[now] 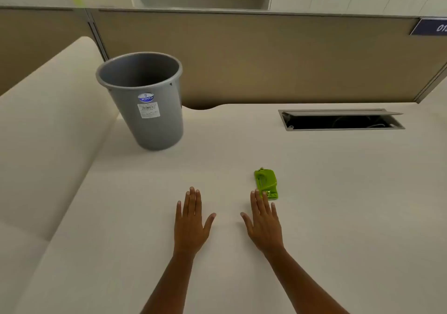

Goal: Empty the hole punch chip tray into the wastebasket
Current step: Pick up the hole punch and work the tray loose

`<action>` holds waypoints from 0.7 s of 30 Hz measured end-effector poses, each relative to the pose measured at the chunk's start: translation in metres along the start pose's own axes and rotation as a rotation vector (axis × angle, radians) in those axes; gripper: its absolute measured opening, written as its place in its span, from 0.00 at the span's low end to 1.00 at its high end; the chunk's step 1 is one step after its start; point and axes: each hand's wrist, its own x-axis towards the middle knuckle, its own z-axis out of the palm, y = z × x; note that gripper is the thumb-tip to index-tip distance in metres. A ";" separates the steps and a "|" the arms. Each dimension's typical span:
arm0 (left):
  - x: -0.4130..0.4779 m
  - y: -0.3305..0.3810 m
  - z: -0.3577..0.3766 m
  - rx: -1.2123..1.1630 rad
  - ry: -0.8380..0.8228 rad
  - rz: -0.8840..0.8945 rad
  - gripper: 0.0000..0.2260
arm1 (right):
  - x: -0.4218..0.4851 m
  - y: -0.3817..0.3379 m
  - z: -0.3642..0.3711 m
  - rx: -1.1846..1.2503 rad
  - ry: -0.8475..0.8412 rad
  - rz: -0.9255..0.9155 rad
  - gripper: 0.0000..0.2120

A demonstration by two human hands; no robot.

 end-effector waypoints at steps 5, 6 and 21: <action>0.000 -0.011 0.024 0.001 0.062 0.017 0.49 | -0.002 0.010 0.022 0.009 -0.047 0.025 0.46; -0.001 -0.011 0.027 0.011 0.024 0.013 0.50 | -0.004 0.010 0.023 -0.005 -0.067 0.032 0.47; -0.020 0.002 0.014 0.091 -0.109 0.045 0.38 | -0.008 0.007 0.018 -0.032 -0.136 0.038 0.47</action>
